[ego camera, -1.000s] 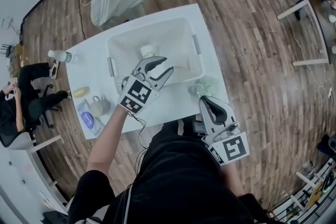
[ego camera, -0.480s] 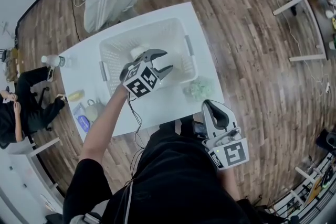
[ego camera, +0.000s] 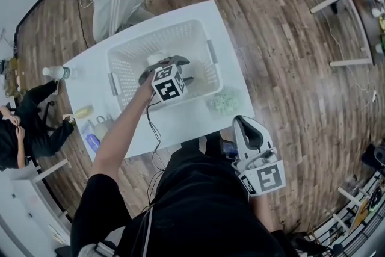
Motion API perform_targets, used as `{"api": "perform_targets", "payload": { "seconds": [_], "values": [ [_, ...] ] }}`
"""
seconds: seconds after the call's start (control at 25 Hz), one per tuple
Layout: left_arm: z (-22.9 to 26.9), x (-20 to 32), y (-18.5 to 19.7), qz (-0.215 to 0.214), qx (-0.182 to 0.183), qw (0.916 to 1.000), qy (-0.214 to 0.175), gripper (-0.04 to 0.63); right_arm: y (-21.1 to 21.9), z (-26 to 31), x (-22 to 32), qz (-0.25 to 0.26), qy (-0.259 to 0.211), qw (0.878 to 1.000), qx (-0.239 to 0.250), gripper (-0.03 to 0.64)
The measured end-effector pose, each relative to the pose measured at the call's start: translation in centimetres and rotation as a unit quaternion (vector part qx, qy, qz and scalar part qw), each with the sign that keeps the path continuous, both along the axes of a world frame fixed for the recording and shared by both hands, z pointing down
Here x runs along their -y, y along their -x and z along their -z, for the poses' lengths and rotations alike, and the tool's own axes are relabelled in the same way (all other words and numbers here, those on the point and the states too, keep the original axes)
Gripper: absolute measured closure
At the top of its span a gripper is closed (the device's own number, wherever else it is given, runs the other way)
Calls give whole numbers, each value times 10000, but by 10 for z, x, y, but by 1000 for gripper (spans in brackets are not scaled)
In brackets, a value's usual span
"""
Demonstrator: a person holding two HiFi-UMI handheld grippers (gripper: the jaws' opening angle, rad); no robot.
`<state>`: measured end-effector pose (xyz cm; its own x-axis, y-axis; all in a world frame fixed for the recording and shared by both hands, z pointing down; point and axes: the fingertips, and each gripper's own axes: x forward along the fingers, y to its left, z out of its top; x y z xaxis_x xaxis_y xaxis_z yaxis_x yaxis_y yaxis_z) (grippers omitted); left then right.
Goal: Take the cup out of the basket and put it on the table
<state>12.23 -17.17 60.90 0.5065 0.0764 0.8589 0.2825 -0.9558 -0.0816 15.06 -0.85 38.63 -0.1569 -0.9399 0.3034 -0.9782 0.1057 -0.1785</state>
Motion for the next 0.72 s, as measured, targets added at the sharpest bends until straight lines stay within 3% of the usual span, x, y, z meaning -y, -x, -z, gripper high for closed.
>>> {"api": "perform_targets", "payload": {
  "seconds": [0.32,0.52,0.72],
  "values": [
    [-38,-7,-3,-279,324,9990,142,363,-8,-4,-4,-122,102,9999,39,591],
    [-56,-11,-1,-687,449,9958,-397,405,-13,-9,-6,-211,163,9996,32,591],
    [-57,-10,-2,-614,350,9965,-450,444,-15,-9,-8,-251,181,9995,35,591]
  ]
}}
